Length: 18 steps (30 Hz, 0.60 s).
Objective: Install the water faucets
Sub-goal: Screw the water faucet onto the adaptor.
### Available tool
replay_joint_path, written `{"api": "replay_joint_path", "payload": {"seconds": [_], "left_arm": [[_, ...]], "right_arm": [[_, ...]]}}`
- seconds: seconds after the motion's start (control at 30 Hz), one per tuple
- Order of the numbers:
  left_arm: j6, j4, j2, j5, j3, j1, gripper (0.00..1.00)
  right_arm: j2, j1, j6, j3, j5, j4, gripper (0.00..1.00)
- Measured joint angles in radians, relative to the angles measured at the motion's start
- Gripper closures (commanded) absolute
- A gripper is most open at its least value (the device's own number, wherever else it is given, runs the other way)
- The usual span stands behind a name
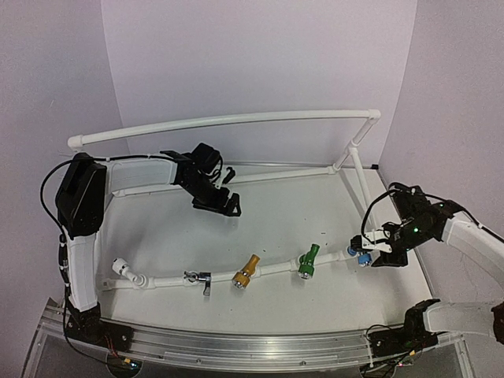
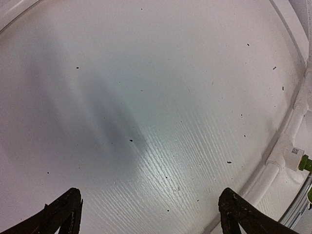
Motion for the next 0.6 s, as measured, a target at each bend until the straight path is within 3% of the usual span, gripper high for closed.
{"api": "replay_joint_path", "payload": {"seconds": [0.13, 0.27, 0.37, 0.6], "left_arm": [[0.0, -0.001, 0.0, 0.001, 0.0, 0.0, 0.02], [0.0, -0.001, 0.0, 0.001, 0.0, 0.0, 0.02], [0.0, -0.001, 0.0, 0.001, 0.0, 0.0, 0.02], [0.0, -0.001, 0.0, 0.001, 0.0, 0.0, 0.02]], "right_arm": [[-0.068, 0.001, -0.093, 0.006, 0.008, 0.006, 0.21], [-0.091, 0.001, -0.193, 0.044, 0.015, 0.008, 0.14], [-0.1, 0.001, -0.256, 0.054, 0.021, 0.014, 0.03], [-0.191, 0.001, -0.488, 0.046, -0.012, 0.02, 0.02]]}}
